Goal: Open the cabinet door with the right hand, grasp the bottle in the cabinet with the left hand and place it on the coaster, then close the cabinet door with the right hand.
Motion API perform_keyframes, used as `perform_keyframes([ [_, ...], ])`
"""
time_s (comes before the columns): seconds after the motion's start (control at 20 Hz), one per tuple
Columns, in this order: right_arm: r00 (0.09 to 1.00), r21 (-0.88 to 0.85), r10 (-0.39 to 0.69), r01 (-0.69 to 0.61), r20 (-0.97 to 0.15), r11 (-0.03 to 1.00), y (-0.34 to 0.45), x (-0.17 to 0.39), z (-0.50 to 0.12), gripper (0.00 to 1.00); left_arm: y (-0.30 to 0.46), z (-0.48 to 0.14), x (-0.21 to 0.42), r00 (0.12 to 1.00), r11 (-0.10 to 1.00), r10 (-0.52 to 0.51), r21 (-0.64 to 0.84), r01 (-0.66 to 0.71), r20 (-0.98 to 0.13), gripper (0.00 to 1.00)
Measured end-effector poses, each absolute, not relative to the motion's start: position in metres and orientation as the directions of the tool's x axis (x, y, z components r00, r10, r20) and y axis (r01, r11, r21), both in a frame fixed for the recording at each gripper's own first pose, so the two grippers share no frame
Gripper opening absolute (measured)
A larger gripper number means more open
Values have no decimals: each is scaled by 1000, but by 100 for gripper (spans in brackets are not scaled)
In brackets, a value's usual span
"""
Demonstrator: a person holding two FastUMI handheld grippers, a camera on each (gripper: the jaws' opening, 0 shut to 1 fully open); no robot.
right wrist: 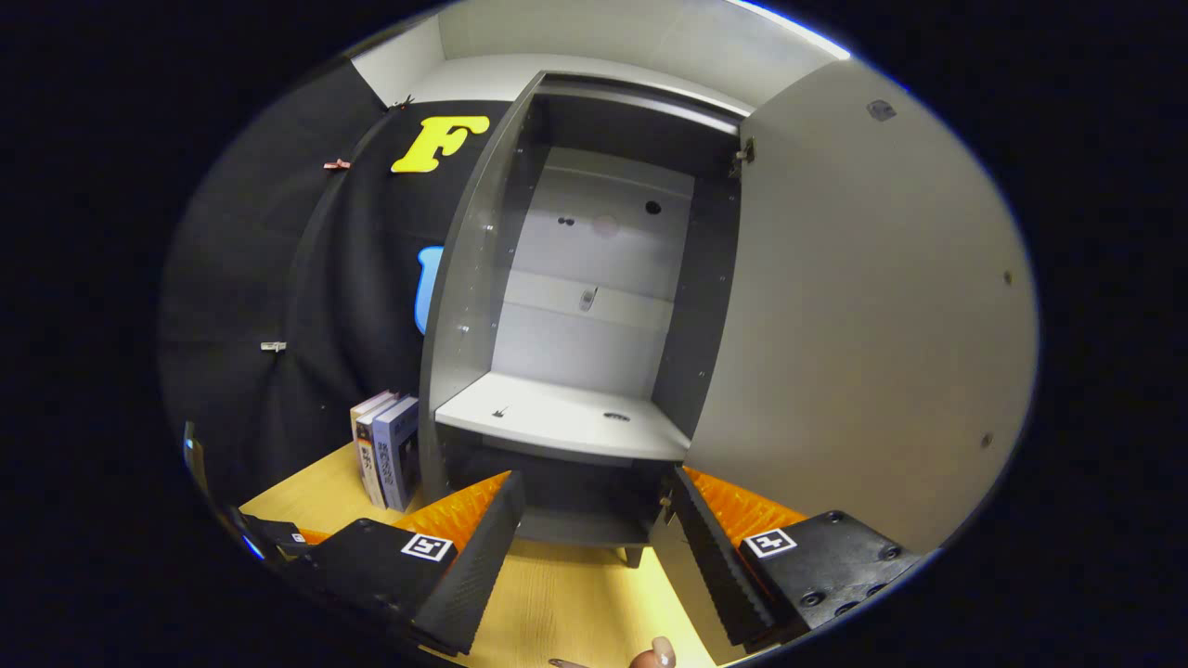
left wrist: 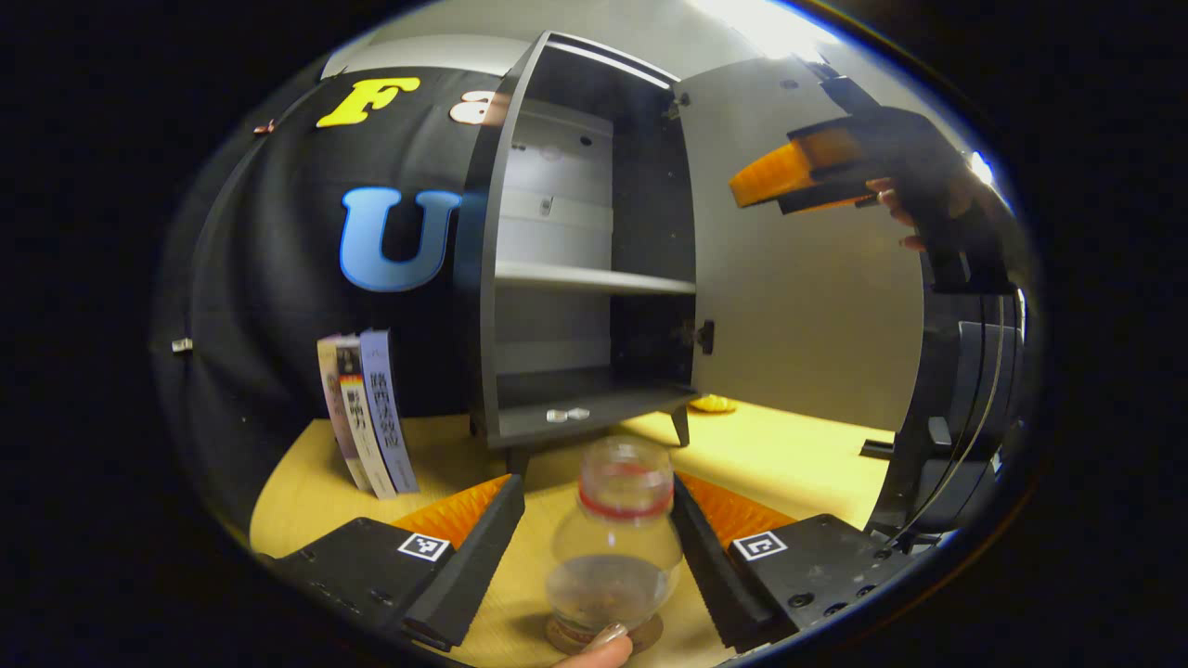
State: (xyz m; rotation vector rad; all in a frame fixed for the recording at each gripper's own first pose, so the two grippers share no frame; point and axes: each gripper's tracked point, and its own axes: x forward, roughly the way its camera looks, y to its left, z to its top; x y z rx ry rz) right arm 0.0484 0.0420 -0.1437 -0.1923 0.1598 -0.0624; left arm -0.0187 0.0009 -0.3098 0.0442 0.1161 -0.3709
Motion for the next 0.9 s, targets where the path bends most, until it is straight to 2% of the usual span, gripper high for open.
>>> perform_keyframes([
  [0.25, 990, -170, -112, 96, -90, 981, 22, 32, -96, 98, -25, -216, -35, 909, 911, -412, -29, 411, -60, 95],
  [0.45, 981, -150, -166, 150, -99, 977, -16, -19, -71, 98, -58, -165, -53, 873, 874, -485, -60, 482, -59, 95],
  [0.7, 951, -84, -286, 278, -113, 957, -71, -96, -54, 100, -112, -147, -42, 814, 814, -577, -125, 567, -64, 95],
  [0.75, 941, -81, -317, 310, -116, 947, -85, -108, -54, 94, -127, -148, -37, 799, 797, -598, -145, 586, -65, 93],
  [0.8, 929, -86, -349, 341, -119, 936, -100, -118, -54, 98, -140, -147, -34, 784, 782, -618, -157, 603, -65, 95],
  [0.9, 910, -96, -401, 392, -107, 915, -131, -132, -47, 98, -158, -146, -26, 773, 772, -631, -156, 616, -65, 93],
])
